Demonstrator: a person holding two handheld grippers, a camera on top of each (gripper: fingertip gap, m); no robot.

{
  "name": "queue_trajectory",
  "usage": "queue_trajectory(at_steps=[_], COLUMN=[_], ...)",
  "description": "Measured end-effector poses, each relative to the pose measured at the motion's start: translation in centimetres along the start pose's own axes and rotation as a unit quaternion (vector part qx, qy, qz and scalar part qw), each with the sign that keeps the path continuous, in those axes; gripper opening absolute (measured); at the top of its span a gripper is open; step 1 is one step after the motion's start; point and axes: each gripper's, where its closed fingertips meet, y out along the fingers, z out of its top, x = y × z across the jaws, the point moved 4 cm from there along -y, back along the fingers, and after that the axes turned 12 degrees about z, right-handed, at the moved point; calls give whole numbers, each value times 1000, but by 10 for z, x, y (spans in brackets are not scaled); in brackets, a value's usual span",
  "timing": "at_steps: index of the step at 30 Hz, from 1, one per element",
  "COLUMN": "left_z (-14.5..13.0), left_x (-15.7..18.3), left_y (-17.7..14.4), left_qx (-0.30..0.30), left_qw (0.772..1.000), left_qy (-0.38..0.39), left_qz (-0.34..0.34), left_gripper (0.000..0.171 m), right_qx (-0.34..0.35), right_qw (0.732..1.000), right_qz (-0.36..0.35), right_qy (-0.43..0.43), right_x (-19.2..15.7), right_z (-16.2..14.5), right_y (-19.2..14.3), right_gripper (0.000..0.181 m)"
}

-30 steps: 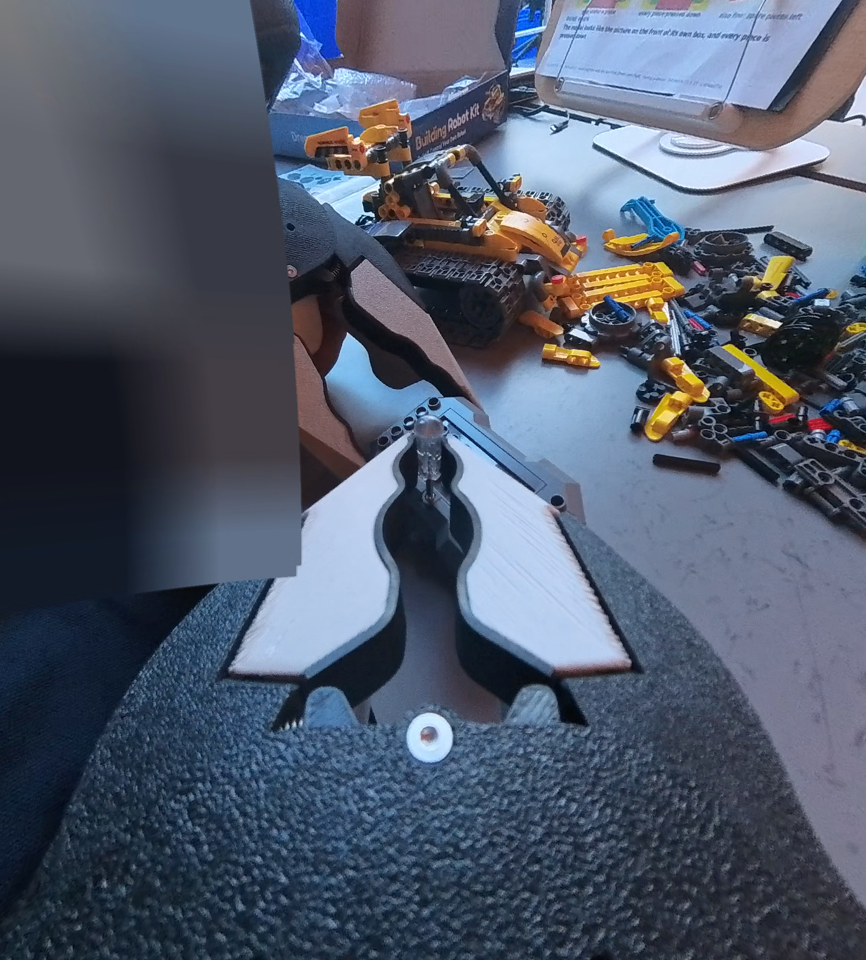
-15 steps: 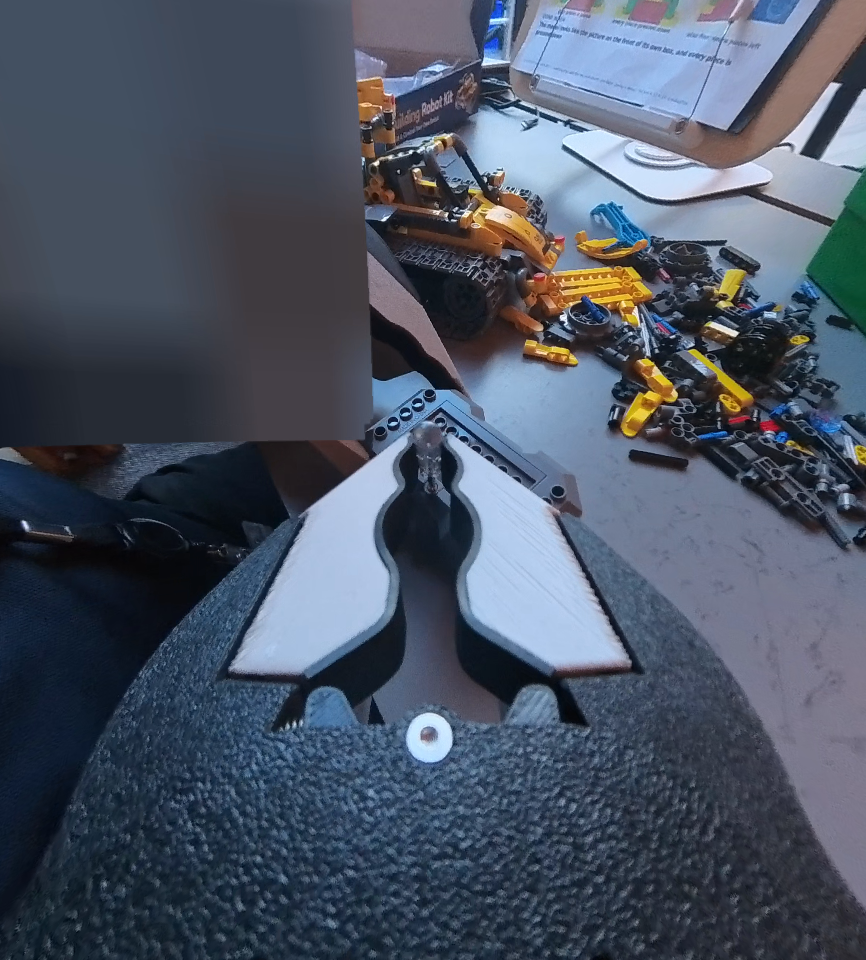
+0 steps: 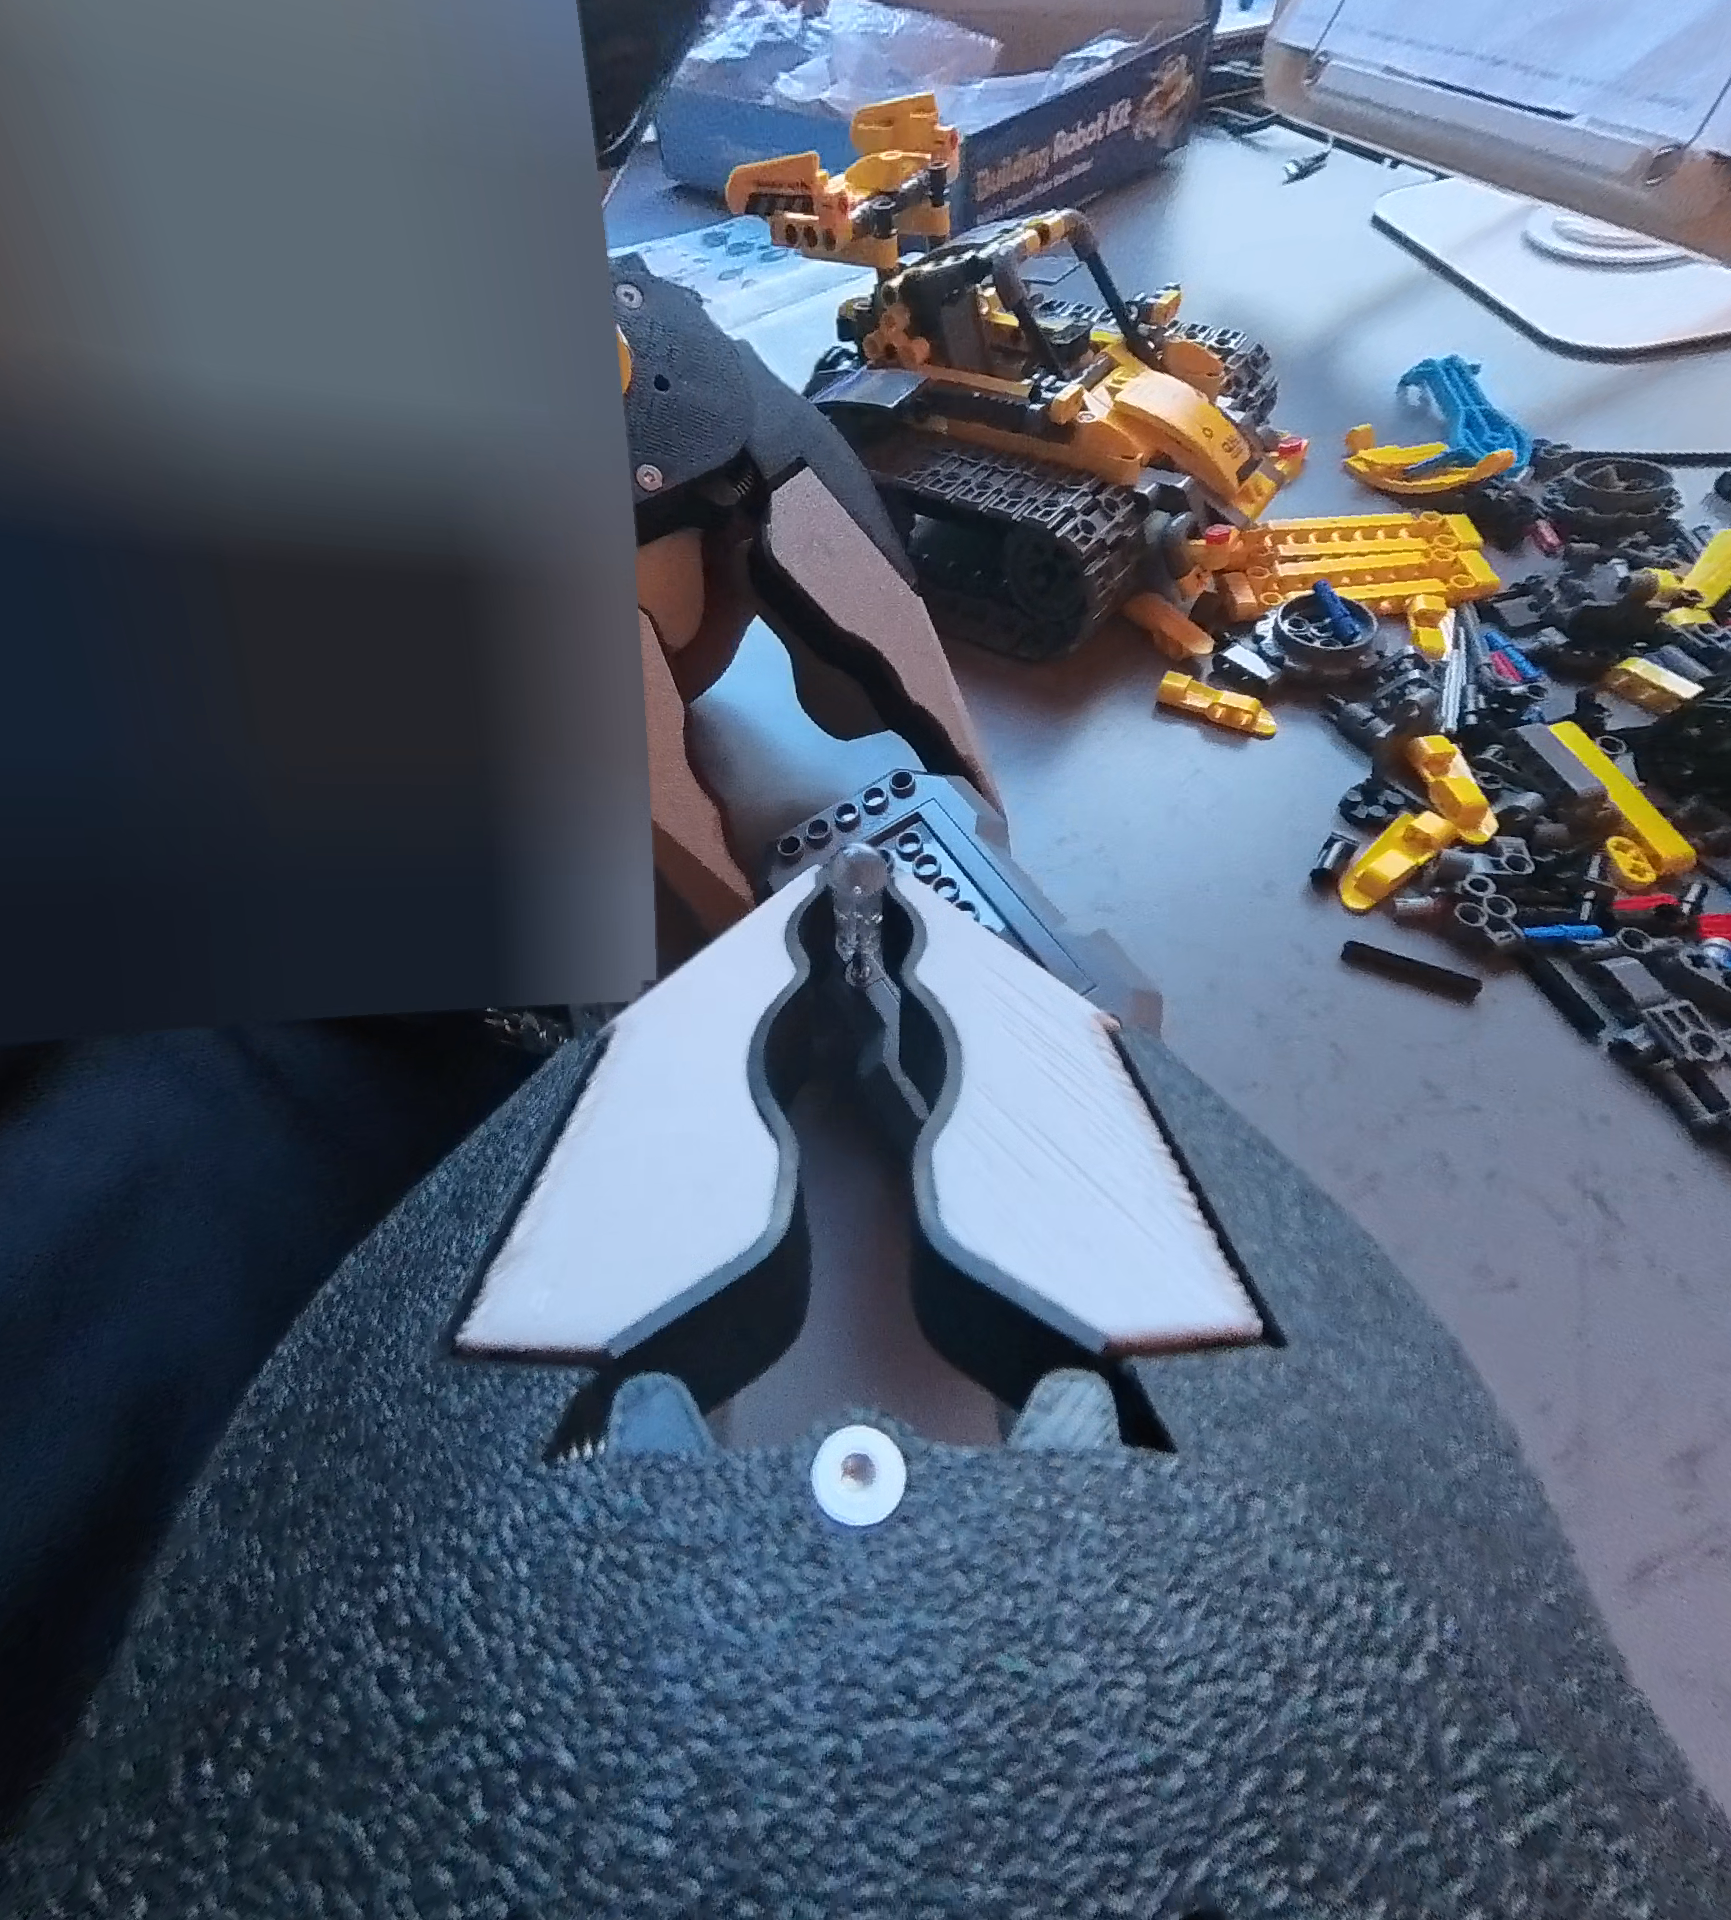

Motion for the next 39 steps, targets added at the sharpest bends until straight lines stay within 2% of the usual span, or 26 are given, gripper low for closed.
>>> queue_trajectory(at_steps=[11,14,18,22,25,30,34,39], left_z=[0,0,0,0,-5,-8,-1,24], left_x=[-1,0,2,2,1,0,-7,9], left_y=[0,0,0,0,1,-5,-12,-34], left_qx=[-1,-1,1,3,-11,-3,15,93], left_qw=[1000,1000,1000,1000,999,997,996,989], left_qy=[-6,-2,9,17,41,73,86,109], left_qz=[-5,-3,-14,-25,-21,-25,-14,-32], left_gripper=[68,68,68,68,71,66,73,51], right_qx=[-34,-51,-102,-140,-167,-160,-148,-125], right_qw=[999,996,981,951,931,929,934,943], right_qz=[26,46,122,228,276,264,228,208], right_qy=[-24,-60,-113,-157,-171,-204,-231,-228], right_x=[1,-1,-1,2,3,-3,-7,-9], right_z=[3,4,6,9,6,6,3,1], right_y=[4,6,8,9,10,13,11,8], right_gripper=[7,7,7,7,7,7,7,7])
